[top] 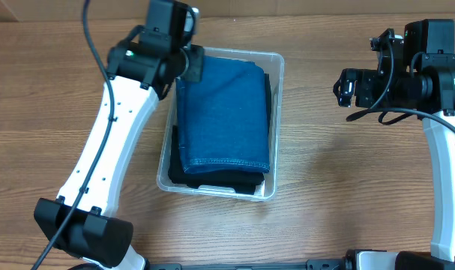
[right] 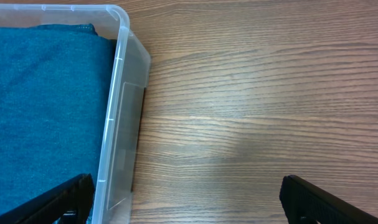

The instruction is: Pack container

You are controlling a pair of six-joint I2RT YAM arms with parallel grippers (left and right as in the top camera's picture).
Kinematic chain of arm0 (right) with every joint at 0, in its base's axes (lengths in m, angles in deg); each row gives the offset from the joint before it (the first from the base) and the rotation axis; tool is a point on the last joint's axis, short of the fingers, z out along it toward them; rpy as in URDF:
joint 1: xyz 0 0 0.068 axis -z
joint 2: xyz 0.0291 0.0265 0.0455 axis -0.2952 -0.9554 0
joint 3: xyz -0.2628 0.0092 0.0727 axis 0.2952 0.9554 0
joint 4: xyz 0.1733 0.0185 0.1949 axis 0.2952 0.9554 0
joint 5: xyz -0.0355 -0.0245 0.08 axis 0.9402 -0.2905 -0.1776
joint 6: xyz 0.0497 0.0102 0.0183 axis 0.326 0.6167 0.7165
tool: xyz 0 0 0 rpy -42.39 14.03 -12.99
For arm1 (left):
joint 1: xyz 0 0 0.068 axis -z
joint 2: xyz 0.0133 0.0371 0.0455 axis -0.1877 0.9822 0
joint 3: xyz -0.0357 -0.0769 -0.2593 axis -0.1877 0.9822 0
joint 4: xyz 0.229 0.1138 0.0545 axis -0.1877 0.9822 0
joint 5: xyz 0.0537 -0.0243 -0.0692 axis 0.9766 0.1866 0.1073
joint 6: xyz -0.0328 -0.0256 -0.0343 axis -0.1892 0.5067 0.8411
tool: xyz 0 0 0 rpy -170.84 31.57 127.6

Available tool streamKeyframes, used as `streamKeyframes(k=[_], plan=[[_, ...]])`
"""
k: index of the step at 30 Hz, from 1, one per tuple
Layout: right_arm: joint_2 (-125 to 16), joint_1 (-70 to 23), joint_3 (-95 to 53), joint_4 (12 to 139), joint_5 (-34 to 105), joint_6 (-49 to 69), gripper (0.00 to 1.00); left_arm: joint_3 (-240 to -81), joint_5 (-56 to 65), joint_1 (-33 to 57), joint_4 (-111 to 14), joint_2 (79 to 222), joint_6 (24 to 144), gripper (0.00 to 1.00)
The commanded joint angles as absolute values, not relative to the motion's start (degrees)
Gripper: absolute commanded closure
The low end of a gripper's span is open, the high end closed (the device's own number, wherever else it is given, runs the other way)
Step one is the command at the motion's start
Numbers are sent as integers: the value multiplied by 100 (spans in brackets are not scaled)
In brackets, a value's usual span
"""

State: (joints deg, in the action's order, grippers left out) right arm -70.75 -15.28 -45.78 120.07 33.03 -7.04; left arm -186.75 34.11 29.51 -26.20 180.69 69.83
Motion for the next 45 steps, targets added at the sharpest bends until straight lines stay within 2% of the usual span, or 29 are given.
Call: streamKeyframes(k=[1, 13, 18, 24, 27, 28, 29, 30, 33, 34, 40, 45], plan=[[-7097, -1517, -4580, 11974, 3318, -686, 0, -18831, 3245, 3041, -2596, 18202, 6693, 96], [-7097, -1517, -4580, 11979, 3316, -686, 0, -18831, 3243, 3024, -2006, 20410, 7318, 96], [-7097, -1517, -4580, 11981, 3316, -686, 0, -18831, 2257, 3048, -1978, 21109, 7025, 96], [-7097, -1517, -4580, 11970, 3316, -686, 0, -19222, 2268, 3065, -1792, 20396, 7025, 96], [-7097, -1517, -4580, 11939, 3312, -686, 0, -19622, 2795, 3010, -1591, 19640, 7049, 96], [-7097, -1517, -4580, 11915, 3312, -686, 0, -19768, 3090, 2967, -1547, 19297, 7049, 92], [-7097, -1535, -4580, 11876, 3310, -686, 0, -19864, 3322, 2901, -1547, 18982, 7049, 65], [-7097, -1572, -4580, 11802, 3308, -701, 0, -19919, 3479, 2805, -1558, 18689, 7075, 46], [-7101, -1755, -4580, 11386, 3312, -752, 0, -19937, 3608, 2405, -1575, 18080, 7254, 5], [-7112, -1856, -4580, 11177, 3310, -752, 0, -19937, 3606, 2162, -1554, 17911, 7368, 0], [-7532, -2411, -4580, 10442, 3329, -1272, 0, -19932, 3534, 991, -1283, 17841, 7973, 0], [-7929, -2494, -4580, 9942, 3288, -1250, 0, -19921, 3503, 482, -1226, 17942, 7930, 0]])
